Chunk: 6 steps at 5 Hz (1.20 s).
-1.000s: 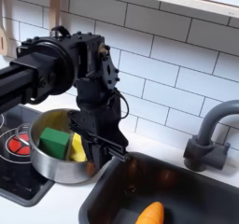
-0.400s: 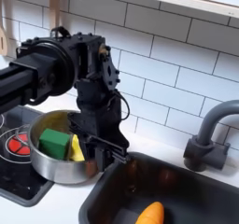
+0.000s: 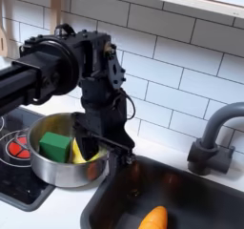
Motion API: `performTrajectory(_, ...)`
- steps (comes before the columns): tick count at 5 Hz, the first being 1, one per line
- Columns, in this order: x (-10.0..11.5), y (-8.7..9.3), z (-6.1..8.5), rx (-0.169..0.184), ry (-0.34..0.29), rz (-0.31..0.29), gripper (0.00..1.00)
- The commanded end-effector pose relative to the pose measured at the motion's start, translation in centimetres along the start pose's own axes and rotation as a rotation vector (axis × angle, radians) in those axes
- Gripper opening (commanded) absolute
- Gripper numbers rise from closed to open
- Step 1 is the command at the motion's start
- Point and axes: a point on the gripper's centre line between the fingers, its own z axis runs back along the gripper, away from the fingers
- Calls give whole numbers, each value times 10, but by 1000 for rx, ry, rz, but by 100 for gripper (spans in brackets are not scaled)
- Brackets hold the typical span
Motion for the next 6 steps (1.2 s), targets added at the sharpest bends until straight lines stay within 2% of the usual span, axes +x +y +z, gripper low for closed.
performTrajectory(1, 6, 5, 14, 24, -27, 23, 100)
performTrajectory(3, 14, 11, 30, 50, -56, 48, 100)
performTrajectory(4, 19, 14, 26, 61, -64, 58, 100)
performTrajectory(5, 18, 17, 29, 72, -61, 79, 100)
performTrajectory(6, 17, 27, 26, 92, -53, 104, 100)
